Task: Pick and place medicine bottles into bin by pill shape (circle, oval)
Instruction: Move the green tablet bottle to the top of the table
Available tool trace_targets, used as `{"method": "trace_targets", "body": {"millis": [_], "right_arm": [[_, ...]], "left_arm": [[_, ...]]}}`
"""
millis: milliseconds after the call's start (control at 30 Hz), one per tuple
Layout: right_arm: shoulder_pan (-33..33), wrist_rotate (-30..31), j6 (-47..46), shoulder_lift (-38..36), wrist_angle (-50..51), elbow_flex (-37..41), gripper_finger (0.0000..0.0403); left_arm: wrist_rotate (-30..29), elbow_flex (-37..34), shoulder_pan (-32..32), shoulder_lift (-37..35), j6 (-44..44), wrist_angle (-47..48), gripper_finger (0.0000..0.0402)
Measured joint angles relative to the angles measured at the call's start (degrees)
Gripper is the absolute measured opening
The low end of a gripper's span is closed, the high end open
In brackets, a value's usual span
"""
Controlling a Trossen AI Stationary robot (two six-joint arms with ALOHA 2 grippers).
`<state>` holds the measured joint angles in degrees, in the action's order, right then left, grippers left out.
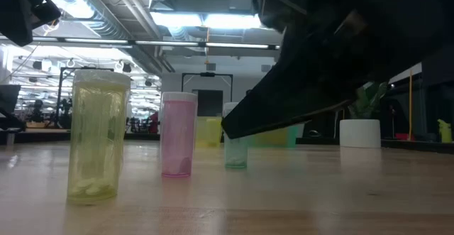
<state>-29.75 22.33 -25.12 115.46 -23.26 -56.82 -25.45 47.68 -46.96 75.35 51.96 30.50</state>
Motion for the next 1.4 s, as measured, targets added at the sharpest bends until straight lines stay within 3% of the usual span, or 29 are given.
{"method": "trace_targets", "body": {"millis": [567,1400], "right_arm": [[5.9,-2.9,1.8,0.0,5.2,0.0,0.0158],[17.0,-2.9,3.1,0.0,4.2,0.0,0.0158]], "left_arm": [[-1.0,0.0,0.0,0.0,0.0,0.0,0.0149],[-2.8,0.0,0.0,0.0,-1.6,0.0,0.015]]}}
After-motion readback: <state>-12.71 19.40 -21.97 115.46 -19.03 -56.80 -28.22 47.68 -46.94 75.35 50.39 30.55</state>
